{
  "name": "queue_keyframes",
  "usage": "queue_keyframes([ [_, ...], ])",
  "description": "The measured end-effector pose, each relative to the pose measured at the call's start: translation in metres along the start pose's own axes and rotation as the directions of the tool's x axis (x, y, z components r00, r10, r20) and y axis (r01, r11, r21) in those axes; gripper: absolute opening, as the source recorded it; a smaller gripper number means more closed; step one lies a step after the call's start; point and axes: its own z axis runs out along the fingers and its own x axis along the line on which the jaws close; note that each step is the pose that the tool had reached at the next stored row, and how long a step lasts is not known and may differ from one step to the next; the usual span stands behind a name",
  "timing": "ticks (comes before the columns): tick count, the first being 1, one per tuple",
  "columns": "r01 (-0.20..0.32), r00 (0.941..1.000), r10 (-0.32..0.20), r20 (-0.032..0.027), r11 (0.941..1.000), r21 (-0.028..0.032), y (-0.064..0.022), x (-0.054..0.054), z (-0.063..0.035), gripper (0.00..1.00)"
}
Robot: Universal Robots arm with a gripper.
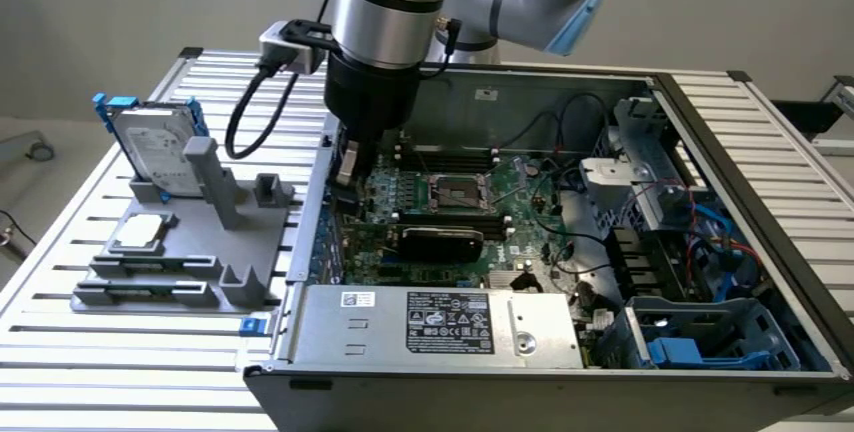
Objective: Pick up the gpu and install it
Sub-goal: 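Press down on the gpu until it lock into place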
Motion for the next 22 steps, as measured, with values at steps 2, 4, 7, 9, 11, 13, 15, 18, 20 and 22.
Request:
queue_keyframes([
  [2, -0.013, 0.9999, 0.013, 0.0026, 0.9999, -0.0015, 0.0, 0.0, 0.0, 0.11],
  [4, -0.024, 0.9997, 0.024, 0.0048, 0.9997, -0.0031, -0.0001, 0.0, 0.0, 0.11],
  [7, -0.041, 0.9991, 0.041, 0.0079, 0.9992, -0.0057, 0.0, 0.0, -0.0001, 0.11],
  [9, -0.053, 0.9985, 0.053, 0.0103, 0.9986, -0.0078, 0.0, 0.0001, -0.0004, 0.11],
  [11, -0.063, 0.9979, 0.063, 0.0122, 0.9979, -0.0098, 0.0001, 0.0001, -0.0005, 0.11],
  [13, -0.07, 0.9974, 0.071, 0.0131, 0.9974, -0.0128, 0.0003, 0.0001, -0.0013, 0.11],
  [15, -0.073, 0.9972, 0.074, 0.0137, 0.9972, -0.0138, 0.0003, 0.0002, -0.0017, 0.11],
  [18, -0.078, 0.9969, 0.078, 0.0143, 0.9969, -0.0145, 0.0003, 0.0002, -0.0017, 0.11],
  [20, -0.081, 0.9966, 0.081, 0.0142, 0.9966, -0.015, 0.0001, 0.0001, -0.0009, 0.11],
  [22, -0.083, 0.9964, 0.084, 0.015, 0.9964, -0.0153, -0.0002, -0.0001, 0.0007, 0.11],
])
